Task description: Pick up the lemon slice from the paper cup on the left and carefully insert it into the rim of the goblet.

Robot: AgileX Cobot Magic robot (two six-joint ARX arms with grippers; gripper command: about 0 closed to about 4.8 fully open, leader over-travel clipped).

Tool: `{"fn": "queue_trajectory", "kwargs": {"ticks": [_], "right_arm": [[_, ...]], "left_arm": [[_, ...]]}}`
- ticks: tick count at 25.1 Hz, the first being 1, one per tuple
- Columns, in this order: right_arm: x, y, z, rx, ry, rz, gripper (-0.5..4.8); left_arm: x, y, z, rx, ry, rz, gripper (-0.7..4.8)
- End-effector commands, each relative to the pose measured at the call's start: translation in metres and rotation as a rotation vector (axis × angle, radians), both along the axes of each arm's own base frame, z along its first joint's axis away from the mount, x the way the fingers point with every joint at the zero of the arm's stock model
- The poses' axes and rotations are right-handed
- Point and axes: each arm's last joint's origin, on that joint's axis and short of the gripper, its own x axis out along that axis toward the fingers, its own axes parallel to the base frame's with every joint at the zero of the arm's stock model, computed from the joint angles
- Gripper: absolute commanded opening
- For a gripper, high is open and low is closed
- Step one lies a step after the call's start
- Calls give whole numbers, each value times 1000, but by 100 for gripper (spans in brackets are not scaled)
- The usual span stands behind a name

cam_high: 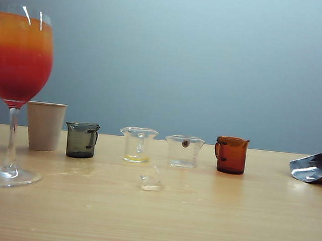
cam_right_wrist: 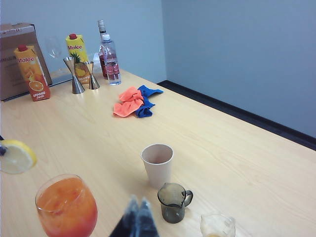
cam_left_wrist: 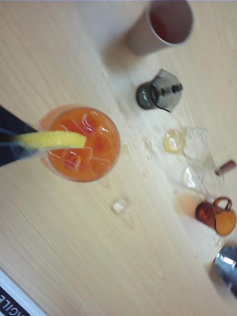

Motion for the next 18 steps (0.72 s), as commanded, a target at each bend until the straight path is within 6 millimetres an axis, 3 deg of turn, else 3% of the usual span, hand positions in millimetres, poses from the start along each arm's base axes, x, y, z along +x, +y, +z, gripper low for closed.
{"fn": "queue_trajectory", "kwargs": {"ticks": [1,10,18], "right_arm": [[-1,-1,5,28,-29,5,-6],[-1,1,5,28,-27,37,-6],[4,22,-4,-55,77,173,-6]], "left_arm": [[5,-1,1,12,-53,-74,-6],[20,-2,-7,52,-19,-120,-6],[16,-1,-10,95,13,-138,-6]]}}
